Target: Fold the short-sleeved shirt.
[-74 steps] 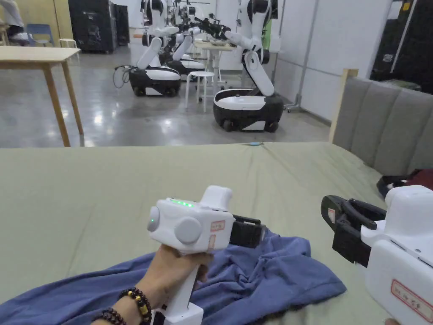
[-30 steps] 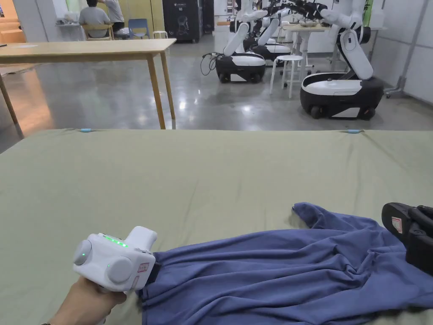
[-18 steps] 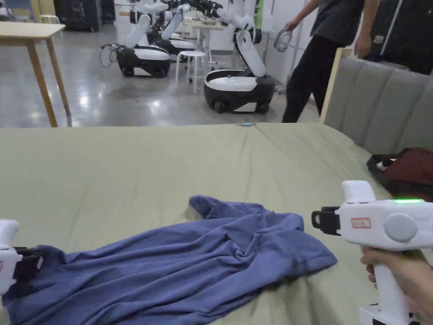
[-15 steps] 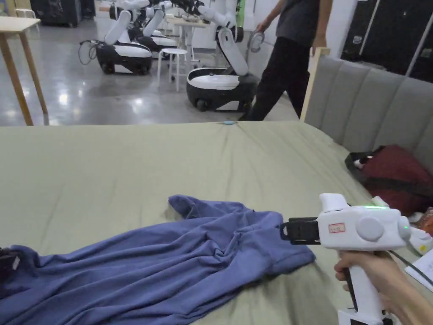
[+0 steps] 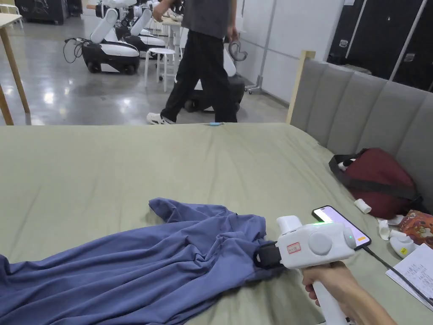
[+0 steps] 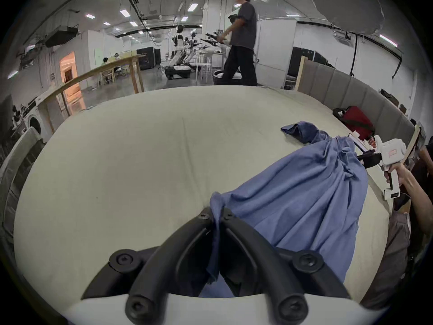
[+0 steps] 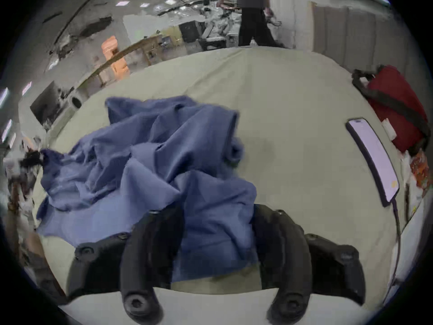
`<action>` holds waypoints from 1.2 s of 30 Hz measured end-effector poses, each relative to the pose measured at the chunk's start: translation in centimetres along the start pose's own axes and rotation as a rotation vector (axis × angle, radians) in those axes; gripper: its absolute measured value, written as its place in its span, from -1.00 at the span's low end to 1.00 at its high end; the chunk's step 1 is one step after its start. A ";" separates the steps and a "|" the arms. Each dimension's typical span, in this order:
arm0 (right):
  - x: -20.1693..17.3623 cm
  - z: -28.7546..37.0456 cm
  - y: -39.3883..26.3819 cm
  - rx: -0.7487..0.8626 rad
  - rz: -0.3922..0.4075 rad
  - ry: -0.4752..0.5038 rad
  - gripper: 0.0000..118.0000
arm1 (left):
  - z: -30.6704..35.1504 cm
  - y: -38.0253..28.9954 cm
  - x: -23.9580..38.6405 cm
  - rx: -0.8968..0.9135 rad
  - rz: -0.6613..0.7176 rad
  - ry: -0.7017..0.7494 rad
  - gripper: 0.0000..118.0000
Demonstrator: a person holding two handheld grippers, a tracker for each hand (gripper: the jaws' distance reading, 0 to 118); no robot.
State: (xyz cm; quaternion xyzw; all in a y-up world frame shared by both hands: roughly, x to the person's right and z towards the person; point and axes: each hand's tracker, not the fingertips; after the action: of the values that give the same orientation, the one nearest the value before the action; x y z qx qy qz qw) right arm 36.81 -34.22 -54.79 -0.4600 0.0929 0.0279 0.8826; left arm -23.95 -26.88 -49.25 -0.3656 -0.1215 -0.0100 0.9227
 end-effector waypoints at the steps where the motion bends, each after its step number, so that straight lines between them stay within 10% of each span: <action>1: -0.2 0.1 0.0 0.005 0.004 -0.004 -0.31 | 0.0 0.0 0.1 -0.003 0.006 -0.005 -0.99; 3: 0.1 0.4 0.1 0.014 -0.035 0.026 -0.86 | -0.2 -0.1 0.1 0.000 0.008 -0.007 -0.99; 9: -1.6 2.9 -0.3 0.139 0.000 -0.006 -0.86 | -0.1 -0.3 0.1 0.034 0.024 0.011 -0.99; 15: -5.2 11.7 2.9 0.588 0.030 0.026 -0.86 | 4.9 3.1 -0.8 0.322 0.129 -0.040 -0.99; 22: -11.1 21.7 14.0 0.867 0.106 0.092 -0.86 | 13.0 12.8 -0.4 0.515 0.108 -0.046 -0.99; 26: -14.0 25.1 22.2 0.971 0.210 -0.037 -0.86 | 15.8 20.7 -1.1 0.579 0.085 0.054 -0.99; 36: -14.8 31.7 37.4 1.096 0.051 -0.154 -0.86 | 19.6 33.8 -5.3 0.676 0.103 0.219 -0.99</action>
State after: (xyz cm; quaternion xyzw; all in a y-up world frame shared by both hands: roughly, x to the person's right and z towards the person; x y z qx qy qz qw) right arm 21.62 13.74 -64.41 0.0723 0.0402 0.0306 0.9961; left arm -29.72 10.75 -59.46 -0.0423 0.0000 0.0381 0.9984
